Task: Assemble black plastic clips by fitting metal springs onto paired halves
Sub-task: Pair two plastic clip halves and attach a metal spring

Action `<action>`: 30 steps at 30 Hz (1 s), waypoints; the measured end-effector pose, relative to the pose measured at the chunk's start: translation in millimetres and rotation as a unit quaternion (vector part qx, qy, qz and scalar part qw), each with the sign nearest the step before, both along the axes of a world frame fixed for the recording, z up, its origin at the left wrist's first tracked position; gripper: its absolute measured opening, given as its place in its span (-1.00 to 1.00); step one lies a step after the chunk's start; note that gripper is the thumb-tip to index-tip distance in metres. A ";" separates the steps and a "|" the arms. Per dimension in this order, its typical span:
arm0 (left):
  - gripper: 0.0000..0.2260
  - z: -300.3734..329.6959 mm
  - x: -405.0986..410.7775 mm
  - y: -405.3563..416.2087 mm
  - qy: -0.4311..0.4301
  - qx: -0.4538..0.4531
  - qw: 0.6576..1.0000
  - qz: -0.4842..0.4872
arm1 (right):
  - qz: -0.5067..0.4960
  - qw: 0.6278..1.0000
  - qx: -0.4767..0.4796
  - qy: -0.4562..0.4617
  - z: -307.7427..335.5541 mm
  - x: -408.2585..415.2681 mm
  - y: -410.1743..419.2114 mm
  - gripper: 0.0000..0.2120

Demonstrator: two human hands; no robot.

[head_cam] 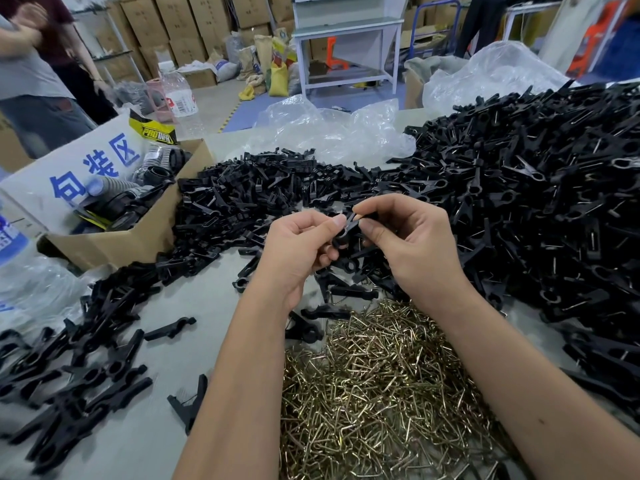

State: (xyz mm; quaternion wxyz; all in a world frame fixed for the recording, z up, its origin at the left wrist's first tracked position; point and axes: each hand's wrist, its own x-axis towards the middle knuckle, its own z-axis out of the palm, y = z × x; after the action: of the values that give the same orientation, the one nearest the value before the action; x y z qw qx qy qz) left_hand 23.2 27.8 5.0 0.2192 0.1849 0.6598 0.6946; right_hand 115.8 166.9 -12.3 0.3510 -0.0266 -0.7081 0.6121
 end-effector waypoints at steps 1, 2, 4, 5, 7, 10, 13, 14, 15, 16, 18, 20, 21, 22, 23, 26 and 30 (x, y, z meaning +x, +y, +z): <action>-0.80 0.1 0.1 -0.1 -0.001 -0.001 1.000 0.002 | 0.002 1.000 -0.001 -0.003 -0.2 0.1 0.4 -0.85; -0.80 0.5 0.2 0.1 -0.004 -0.002 1.000 0.005 | 0.003 1.000 -0.001 -0.006 -0.4 -0.1 0.6 -0.84; -0.79 1.3 0.0 0.2 -0.012 0.000 1.000 0.013 | 0.002 1.000 0.002 -0.008 -0.6 -0.4 0.9 -0.83; -0.77 1.5 -0.2 0.2 -0.015 0.002 1.000 0.015 | 0.001 1.000 0.004 -0.008 -0.7 -0.5 0.8 -0.83; -0.74 2.1 -0.2 -0.3 -0.016 0.004 1.000 0.011 | -0.003 1.000 0.003 -0.006 -0.8 -0.5 0.8 -0.83; -0.75 3.4 0.5 -1.2 -0.016 0.002 1.000 0.006 | -0.004 1.000 -0.002 -0.003 -1.1 -0.4 0.4 -0.83; -0.73 3.8 1.5 0.1 -0.015 0.001 1.000 0.014 | 0.003 1.000 -0.012 -0.004 -1.9 -0.4 0.6 -0.83; -0.71 3.8 1.7 0.5 -0.013 -0.001 1.000 0.017 | 0.003 1.000 -0.011 -0.005 -2.3 -0.7 0.7 -0.83; -0.70 3.7 1.7 0.9 -0.012 -0.003 1.000 0.019 | 0.002 1.000 -0.008 -0.005 -2.6 -0.8 0.8 -0.83; -0.71 3.5 1.7 0.9 -0.011 -0.004 1.000 0.019 | -0.001 1.000 -0.004 -0.005 -3.1 -1.0 0.8 -0.84; -0.72 3.5 1.6 0.4 -0.010 -0.006 1.000 0.019 | -0.006 1.000 0.003 -0.008 -3.7 -1.0 0.8 -0.84; -0.72 2.9 0.9 -0.3 -0.009 -0.010 1.000 0.023 | -0.009 1.000 0.009 -0.010 -3.6 -0.7 1.1 -0.83; -0.71 2.6 0.3 -0.9 -0.009 -0.012 1.000 0.024 | -0.010 1.000 0.010 -0.009 -3.4 -0.5 1.0 -0.83; -0.71 2.9 0.2 -1.3 -0.010 -0.014 1.000 0.024 | -0.010 1.000 0.009 -0.008 -3.2 -0.3 1.0 -0.83; -0.71 2.7 -0.2 -1.5 -0.009 -0.015 1.000 0.022 | -0.009 1.000 0.006 -0.007 -3.1 -0.1 0.8 -0.83; -0.73 2.4 -0.2 -1.7 -0.004 -0.017 1.000 0.013 | -0.006 1.000 0.002 -0.007 -3.2 0.1 -0.2 -0.84; -0.76 0.9 -1.2 -1.7 0.004 -0.020 1.000 0.008 | -0.009 1.000 0.005 -0.007 -3.1 0.2 0.6 -0.85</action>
State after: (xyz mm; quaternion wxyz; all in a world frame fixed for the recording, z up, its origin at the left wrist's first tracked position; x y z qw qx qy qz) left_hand 22.0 26.2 5.9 0.2143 0.1777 0.6763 0.6820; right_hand 116.0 167.5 -15.4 0.3516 -0.0361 -0.7134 0.6050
